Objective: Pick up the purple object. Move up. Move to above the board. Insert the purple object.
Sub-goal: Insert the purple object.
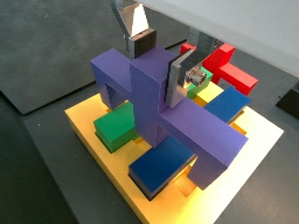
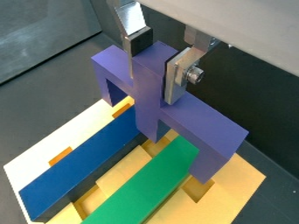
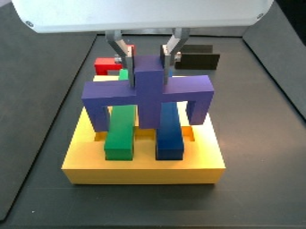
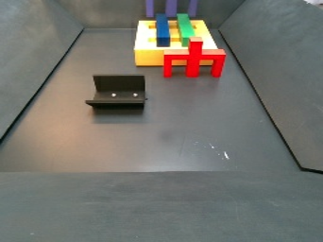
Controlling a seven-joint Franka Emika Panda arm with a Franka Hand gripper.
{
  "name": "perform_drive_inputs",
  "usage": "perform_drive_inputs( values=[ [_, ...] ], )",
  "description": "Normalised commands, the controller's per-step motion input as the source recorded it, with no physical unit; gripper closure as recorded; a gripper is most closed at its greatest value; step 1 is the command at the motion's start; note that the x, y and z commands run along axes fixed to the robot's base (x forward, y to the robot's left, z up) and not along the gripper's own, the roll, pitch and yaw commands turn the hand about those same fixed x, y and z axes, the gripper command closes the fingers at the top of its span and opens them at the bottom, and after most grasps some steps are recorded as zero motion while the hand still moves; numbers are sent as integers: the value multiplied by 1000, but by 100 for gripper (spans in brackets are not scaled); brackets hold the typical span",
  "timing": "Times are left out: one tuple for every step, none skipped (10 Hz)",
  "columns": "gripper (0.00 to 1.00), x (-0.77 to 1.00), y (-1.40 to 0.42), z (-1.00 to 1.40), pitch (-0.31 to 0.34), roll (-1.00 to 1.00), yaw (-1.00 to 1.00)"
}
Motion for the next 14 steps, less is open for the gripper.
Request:
perform_drive_inputs(
  values=[
    [100, -154, 17, -29, -106, -91, -263],
    [100, -91, 31, -23, -91, -64, -203],
    [100, 0, 0, -43, -64, -61, -111],
    [100, 14, 17, -106, -51, -61, -89],
    [100, 3, 91, -169, -54, -56, -66],
    [100, -3, 157, -251, -63, -14, -37],
    [100, -43, 83, -206, -59, -13, 0],
    [100, 0, 29, -174, -63, -44, 0],
    [100, 0, 29, 0, -20, -103, 0],
    [100, 0, 0, 91, -3, -83, 0],
    [100, -129, 43, 46, -20, -53, -26],
    [100, -177, 94, 0, -26, -69, -9],
    [100, -177, 71, 0, -30, -70, 0],
    [100, 0, -43, 140, 0, -47, 0]
  ],
)
